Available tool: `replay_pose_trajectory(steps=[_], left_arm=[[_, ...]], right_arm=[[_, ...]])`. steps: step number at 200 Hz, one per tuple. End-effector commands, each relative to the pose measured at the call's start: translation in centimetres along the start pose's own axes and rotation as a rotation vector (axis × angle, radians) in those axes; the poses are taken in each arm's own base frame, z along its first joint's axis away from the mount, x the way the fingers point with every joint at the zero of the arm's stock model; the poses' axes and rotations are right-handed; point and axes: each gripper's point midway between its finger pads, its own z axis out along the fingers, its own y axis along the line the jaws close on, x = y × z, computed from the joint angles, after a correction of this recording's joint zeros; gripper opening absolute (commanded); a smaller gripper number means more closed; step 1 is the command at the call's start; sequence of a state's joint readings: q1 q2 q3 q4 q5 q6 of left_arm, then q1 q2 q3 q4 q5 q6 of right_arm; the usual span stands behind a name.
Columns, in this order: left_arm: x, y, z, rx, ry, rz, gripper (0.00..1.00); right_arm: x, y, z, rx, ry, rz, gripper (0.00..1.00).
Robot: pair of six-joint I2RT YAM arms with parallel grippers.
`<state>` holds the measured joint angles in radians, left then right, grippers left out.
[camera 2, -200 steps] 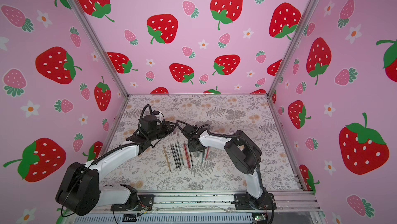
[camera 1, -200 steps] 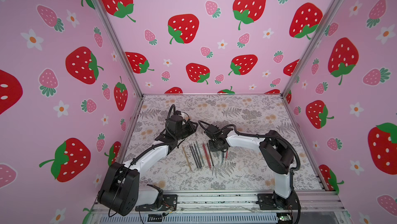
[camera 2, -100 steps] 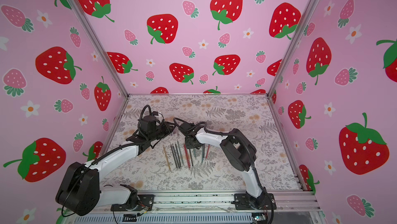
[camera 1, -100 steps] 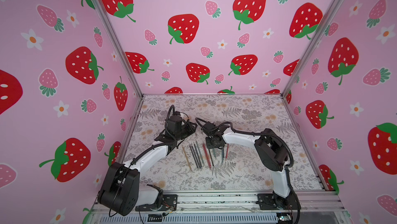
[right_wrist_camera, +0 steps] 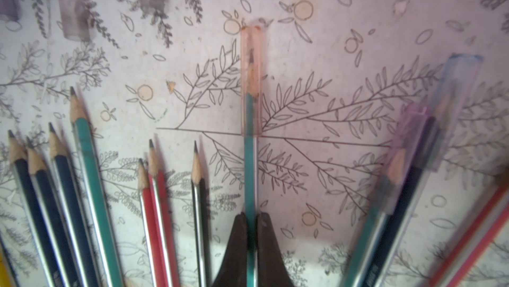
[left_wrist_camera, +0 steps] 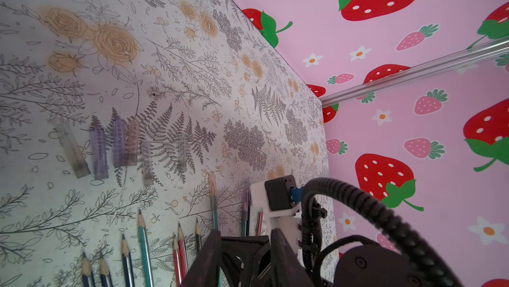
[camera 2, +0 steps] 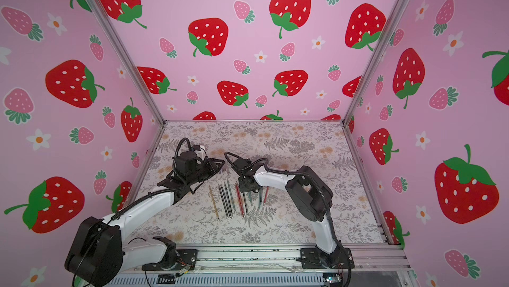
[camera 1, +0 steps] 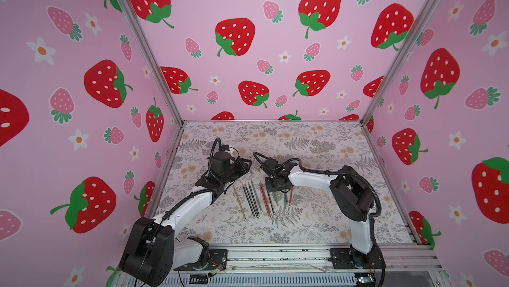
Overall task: Remove the protective cover of the pencils
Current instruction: Pick up the pencil from the center of the board, then remove the protective sleeve from the pencil.
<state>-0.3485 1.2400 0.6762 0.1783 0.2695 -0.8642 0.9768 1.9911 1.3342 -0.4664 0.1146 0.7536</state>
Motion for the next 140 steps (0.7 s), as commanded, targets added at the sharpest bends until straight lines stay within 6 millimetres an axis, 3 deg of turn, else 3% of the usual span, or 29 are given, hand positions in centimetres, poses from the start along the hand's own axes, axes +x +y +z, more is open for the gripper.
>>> replay_pose_trajectory(steps=[1, 69, 103, 140], left_arm=[[-1.0, -0.9, -0.6, 0.036, -0.048, 0.023, 0.36], [-0.4, -1.7, -0.5, 0.084, -0.008, 0.014, 0.36], [0.2, -1.4, 0.6, 0.086, 0.028, -0.002, 0.37], [1.4, -1.5, 2.8, 0.092, 0.090, -0.011, 0.45]], right_arm=[[1.7, -1.3, -0.7, 0.030, 0.035, -0.029, 0.00], [0.7, -0.3, -4.1, -0.051, -0.093, -0.062, 0.00], [0.6, 0.4, -5.5, -0.098, -0.149, -0.078, 0.00], [0.5, 1.3, -7.0, -0.159, -0.207, -0.096, 0.00]])
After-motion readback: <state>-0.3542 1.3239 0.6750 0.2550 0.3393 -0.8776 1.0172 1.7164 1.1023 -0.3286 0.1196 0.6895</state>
